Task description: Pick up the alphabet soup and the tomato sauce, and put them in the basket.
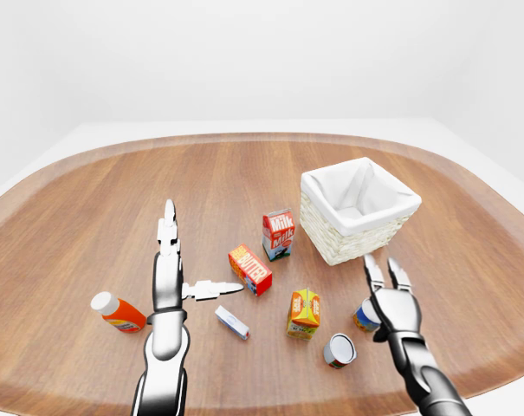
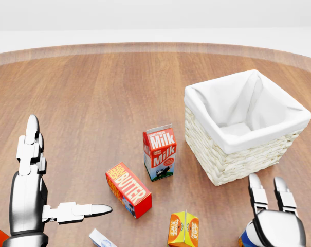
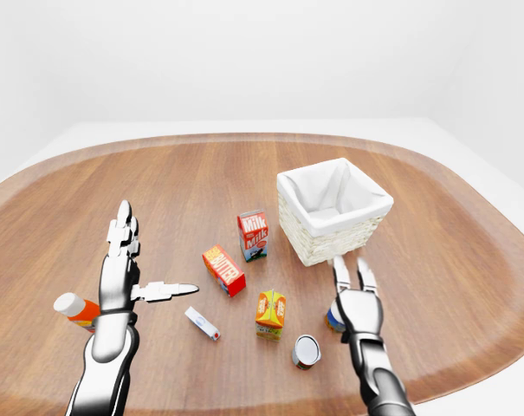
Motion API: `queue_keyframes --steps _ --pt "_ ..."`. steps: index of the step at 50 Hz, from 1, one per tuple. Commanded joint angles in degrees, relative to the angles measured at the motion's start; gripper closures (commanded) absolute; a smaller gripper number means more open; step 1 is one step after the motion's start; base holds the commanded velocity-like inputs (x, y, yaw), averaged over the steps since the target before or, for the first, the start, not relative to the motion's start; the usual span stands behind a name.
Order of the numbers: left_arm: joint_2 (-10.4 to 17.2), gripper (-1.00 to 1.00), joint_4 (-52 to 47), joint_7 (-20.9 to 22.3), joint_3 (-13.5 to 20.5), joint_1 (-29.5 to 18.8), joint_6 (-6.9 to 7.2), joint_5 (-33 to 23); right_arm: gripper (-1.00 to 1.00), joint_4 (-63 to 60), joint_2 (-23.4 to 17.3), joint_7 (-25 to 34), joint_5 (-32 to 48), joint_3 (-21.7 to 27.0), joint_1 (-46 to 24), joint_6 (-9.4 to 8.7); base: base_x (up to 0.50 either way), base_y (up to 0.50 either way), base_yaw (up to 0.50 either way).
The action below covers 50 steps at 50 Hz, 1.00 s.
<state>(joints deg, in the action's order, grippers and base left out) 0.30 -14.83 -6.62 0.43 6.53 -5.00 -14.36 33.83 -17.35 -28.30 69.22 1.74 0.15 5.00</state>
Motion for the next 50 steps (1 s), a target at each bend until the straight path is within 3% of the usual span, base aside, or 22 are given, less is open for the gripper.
queue_keyframes --steps 1,38,39,40,41,42,50 --pt "0.0 -1.0 -0.3 -0.1 0.1 0.1 0.0 0.1 -1.0 1.5 0.1 -1.1 0.3 -1.0 -0.8 0.0 0.0 0.0 0.0" --pt "0.0 -1.0 -0.3 -0.1 0.1 0.1 0.0 0.1 -1.0 7.7 0.6 -1.7 1.5 -3.6 -3.0 0.0 0.0 0.0 0.0" --pt "0.0 -1.0 -0.3 -0.1 0.1 0.1 0.0 0.1 -0.65 7.8 0.5 -1.7 1.6 -3.8 -3.0 0.0 0.0 0.0 0.0" --pt "0.0 -1.0 -0.3 -0.1 0.1 0.1 0.0 0.1 -0.17 7.9 0.5 -1.7 1.7 -3.8 -3.0 0.0 0.0 0.0 0.0" --pt "0.0 -1.0 -0.3 -0.1 0.1 0.1 0.0 0.1 0.89 7.5 0.4 -1.7 1.5 -3.7 -2.9 0.0 0.0 0.0 0.0" --pt "0.0 -1.0 -0.3 -0.1 0.1 0.1 0.0 0.1 1.0 7.2 0.4 -1.7 1.4 -3.7 -2.8 0.0 0.0 0.0 0.0" --pt "0.0 -1.0 -0.3 -0.1 0.1 0.1 0.0 0.1 1.0 5.6 0.5 -1.7 1.1 -3.5 -2.0 0.0 0.0 0.0 0.0"
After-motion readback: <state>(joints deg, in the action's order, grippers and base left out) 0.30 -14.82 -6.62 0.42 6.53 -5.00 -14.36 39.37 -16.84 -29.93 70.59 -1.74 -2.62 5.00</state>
